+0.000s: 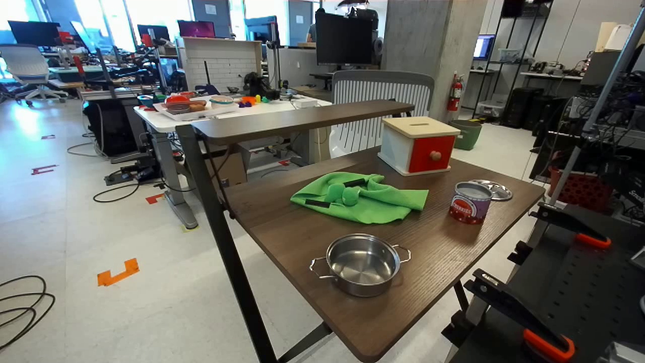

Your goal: Move the cloth

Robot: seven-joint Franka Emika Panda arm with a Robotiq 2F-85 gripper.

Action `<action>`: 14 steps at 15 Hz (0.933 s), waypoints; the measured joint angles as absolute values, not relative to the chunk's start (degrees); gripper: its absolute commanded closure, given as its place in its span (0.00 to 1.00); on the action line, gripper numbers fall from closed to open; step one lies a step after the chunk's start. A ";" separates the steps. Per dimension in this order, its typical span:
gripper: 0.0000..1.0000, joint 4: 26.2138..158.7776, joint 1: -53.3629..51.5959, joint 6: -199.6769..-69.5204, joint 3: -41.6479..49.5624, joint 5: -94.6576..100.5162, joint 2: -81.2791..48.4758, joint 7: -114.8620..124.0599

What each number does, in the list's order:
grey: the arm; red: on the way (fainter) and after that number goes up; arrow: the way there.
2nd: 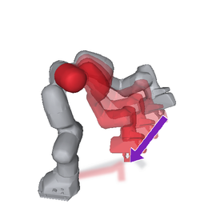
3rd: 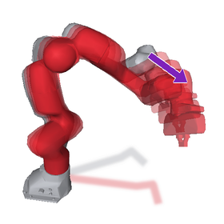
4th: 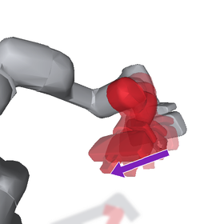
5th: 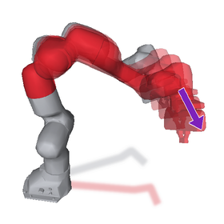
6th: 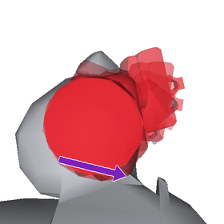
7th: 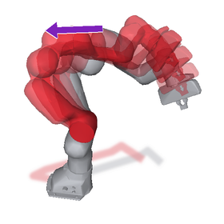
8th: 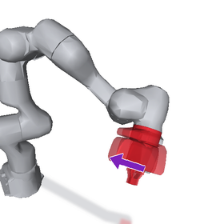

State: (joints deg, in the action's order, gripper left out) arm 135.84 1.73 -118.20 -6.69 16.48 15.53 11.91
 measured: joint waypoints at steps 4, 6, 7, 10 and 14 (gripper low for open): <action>0.00 134.81 1.72 -126.21 -6.29 19.86 4.29 12.52; 0.00 133.89 1.59 -129.16 -5.82 20.04 -0.97 12.08; 0.00 133.38 1.50 -130.57 -5.42 20.03 -3.38 11.46; 0.00 131.47 1.29 -134.50 -3.90 20.02 -9.86 10.45; 0.00 129.00 -0.03 -137.12 -2.45 20.09 -16.91 9.04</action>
State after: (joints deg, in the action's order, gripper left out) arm 129.00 -0.03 -137.12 -2.45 20.09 -16.91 9.04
